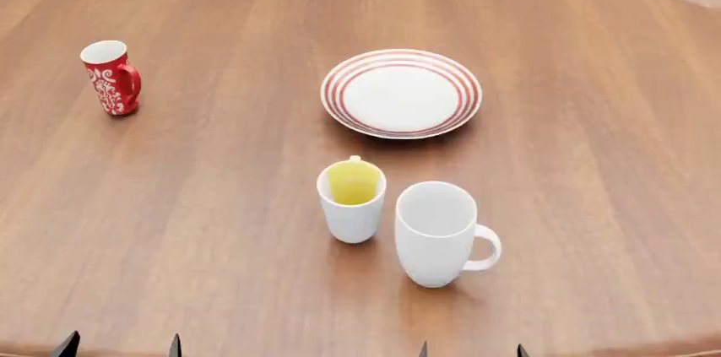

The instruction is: Pick up the red mug and put it on the plate

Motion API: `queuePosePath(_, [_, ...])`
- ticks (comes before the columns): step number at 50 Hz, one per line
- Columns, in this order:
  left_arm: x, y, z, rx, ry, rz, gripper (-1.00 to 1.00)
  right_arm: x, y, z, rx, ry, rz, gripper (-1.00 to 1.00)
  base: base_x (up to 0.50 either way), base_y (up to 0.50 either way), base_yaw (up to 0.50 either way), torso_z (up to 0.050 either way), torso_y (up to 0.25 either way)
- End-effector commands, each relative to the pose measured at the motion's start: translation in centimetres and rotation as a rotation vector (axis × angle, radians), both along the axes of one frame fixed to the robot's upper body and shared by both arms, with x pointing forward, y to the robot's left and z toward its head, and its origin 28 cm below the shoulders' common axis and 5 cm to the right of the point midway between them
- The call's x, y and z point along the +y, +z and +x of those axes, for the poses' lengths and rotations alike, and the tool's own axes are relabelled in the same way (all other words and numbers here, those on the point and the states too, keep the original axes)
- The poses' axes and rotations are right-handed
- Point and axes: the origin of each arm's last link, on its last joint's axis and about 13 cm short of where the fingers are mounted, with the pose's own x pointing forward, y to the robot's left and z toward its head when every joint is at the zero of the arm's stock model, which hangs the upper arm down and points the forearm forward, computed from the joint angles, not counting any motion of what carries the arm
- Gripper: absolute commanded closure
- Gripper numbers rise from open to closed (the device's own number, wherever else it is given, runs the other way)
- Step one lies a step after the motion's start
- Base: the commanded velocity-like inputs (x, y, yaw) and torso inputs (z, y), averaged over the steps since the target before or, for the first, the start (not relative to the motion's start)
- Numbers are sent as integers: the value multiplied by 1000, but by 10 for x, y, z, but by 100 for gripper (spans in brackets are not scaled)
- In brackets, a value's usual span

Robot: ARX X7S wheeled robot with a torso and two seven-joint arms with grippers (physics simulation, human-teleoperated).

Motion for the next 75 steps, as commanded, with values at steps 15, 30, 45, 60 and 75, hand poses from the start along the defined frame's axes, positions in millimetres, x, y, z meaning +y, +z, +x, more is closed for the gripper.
queuePosePath(15, [-1,-3,5,23,12,6,-100,0,0,2,2,-12,-11,-100,0,0,0,0,0])
queuePosePath(30, [-7,82,31,-30,-67,-2,-100,-3,102,23,-61,36,-2,-100,0,0,0,0,0])
queuePosePath(45, [-6,110,39,-78,-50,13,-100,-10,142,41,-103,-5,-17,-100,0,0,0,0,0])
queuePosePath(60, [-3,109,42,-76,-37,14,-100,-78,178,80,-113,-436,30,-100,0,0,0,0,0])
queuePosePath(75, [-2,109,43,-77,-32,12,-100,-81,184,80,-96,-416,-11,-100,111,0,0,0,0])
